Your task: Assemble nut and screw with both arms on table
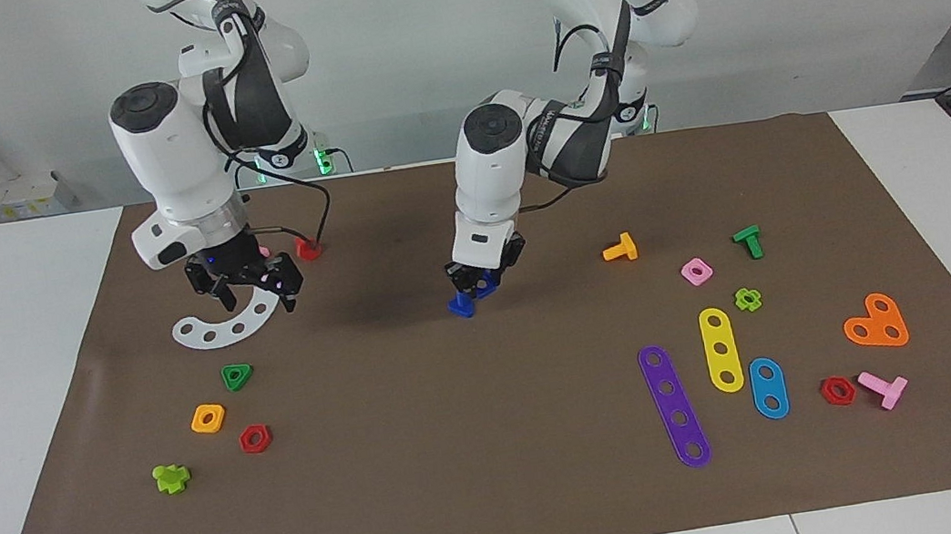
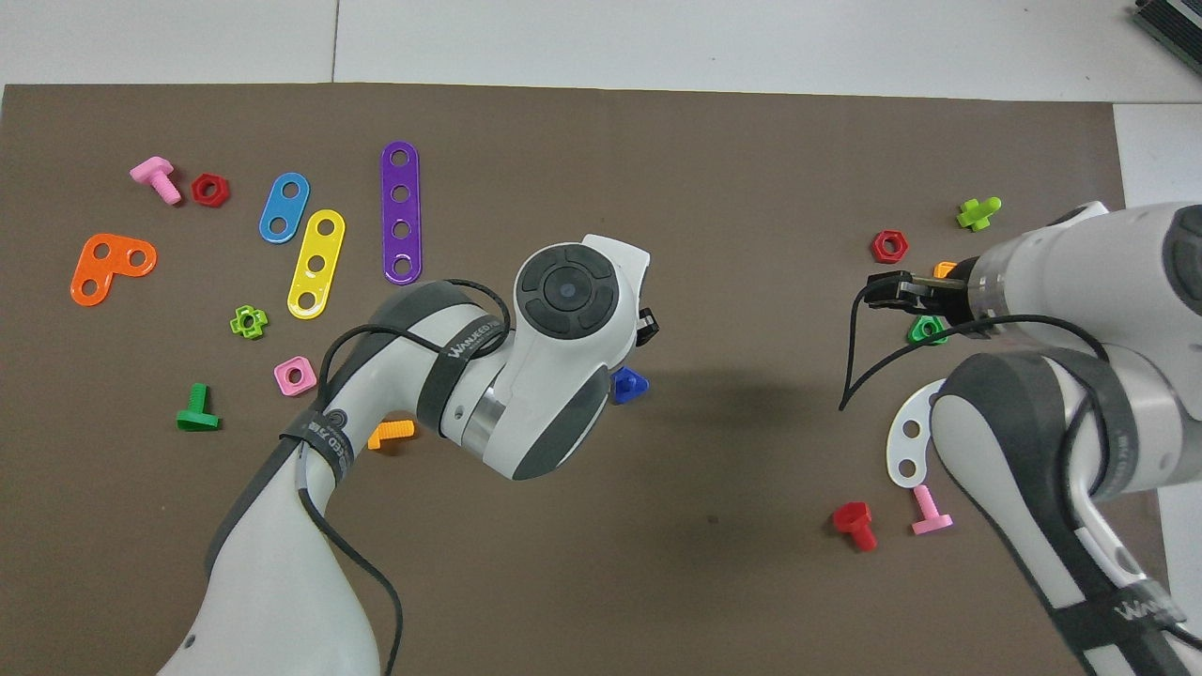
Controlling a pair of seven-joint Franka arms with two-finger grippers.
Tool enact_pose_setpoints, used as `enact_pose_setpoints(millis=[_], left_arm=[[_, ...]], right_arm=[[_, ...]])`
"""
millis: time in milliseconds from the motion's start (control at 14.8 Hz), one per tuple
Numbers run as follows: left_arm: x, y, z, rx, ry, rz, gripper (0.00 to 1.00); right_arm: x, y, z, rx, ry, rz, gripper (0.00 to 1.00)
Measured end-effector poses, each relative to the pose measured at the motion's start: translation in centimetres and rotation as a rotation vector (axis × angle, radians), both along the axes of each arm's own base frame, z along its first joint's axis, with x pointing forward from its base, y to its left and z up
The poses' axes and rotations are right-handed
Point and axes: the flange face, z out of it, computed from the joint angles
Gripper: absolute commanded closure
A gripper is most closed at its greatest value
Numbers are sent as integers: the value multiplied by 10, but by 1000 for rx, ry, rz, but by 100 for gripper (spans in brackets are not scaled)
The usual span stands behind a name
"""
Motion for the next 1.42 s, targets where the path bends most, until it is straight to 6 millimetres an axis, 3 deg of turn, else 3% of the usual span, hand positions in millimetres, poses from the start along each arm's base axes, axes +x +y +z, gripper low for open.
enact_pose_setpoints(millis=[202, 472, 810, 1080, 1417], left_arm=[[-12, -16, -10, -16, 22, -9, 100], [-27, -27, -24, -4, 38, -30, 100], [-40, -34, -39, -5, 34, -41, 100], [-48, -36, -52, -9, 26, -40, 100], [-41, -33, -44, -8, 24, -31, 100]], right_arm=[[2, -11, 44, -4, 11, 9, 0], [-1, -10, 105, -5, 21, 10, 0], [-12, -9, 158, -8, 45, 27, 0], [-13, -8, 160, -13, 65, 73, 0], [-14, -5, 153, -14, 103, 79, 0]])
